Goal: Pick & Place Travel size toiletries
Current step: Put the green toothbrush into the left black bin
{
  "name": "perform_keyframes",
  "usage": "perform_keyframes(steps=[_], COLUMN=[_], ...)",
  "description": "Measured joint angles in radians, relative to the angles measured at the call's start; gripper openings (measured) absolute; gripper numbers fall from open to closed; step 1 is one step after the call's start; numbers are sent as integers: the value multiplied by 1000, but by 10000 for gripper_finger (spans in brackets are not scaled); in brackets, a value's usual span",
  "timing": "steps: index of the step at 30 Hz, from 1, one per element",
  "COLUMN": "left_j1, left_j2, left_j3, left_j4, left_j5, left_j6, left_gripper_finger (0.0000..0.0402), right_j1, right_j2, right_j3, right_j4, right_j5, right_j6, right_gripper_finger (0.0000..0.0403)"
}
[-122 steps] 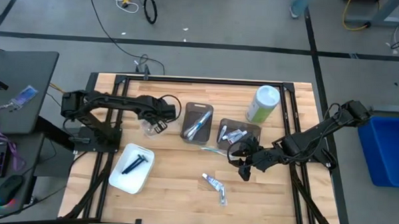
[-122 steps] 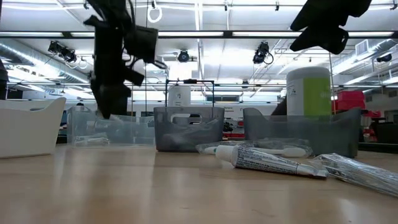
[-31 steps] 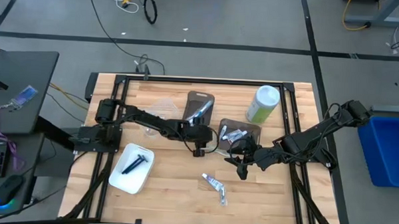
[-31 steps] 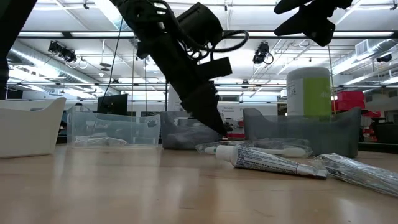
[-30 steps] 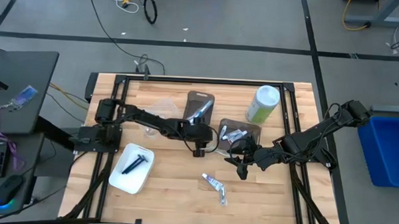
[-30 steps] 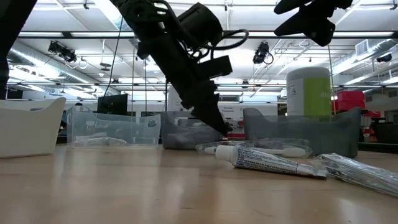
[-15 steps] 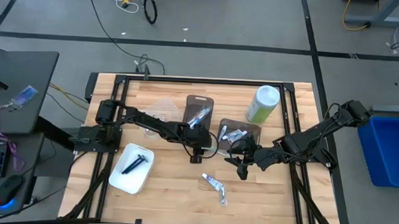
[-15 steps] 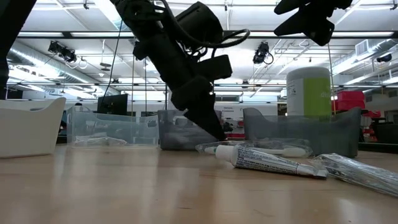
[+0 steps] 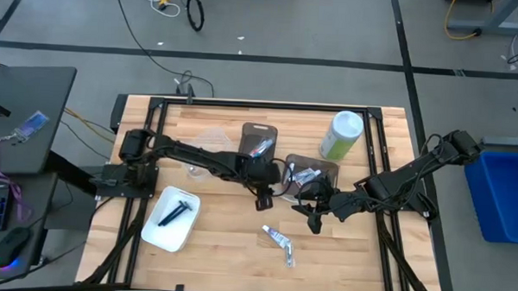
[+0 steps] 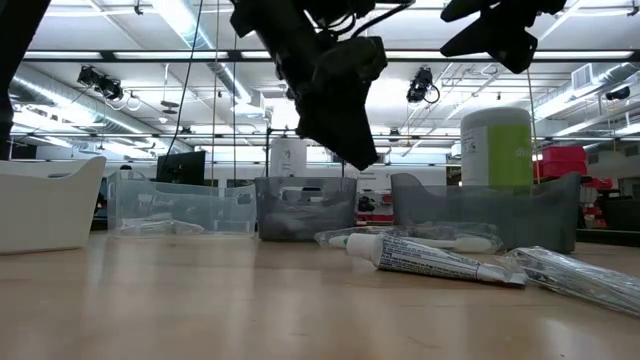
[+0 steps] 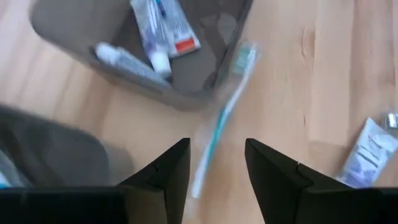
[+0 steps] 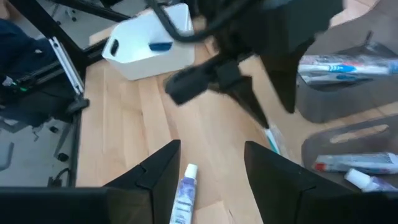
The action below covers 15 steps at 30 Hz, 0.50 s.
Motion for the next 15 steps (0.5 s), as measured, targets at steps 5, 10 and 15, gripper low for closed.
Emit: perform_keyframes(steps=[5,10,15], left_j1=[-59,-77,-69], left_j2=[8,9,9], left_j3=[-38,-107,-143], left_j4=[-5,84,144], left_j5=[-85,-147,-155], left_j6=[-53,-16,-46], left_gripper_finger=[165,182,207], right_j1=[0,0,0], right_j2=[0,0,0], right_j3=[0,0,0], right_j4=[-2,-2,-1], right_j5=[0,0,0], right_j6=[4,4,4], right_gripper_finger=[186,188,186])
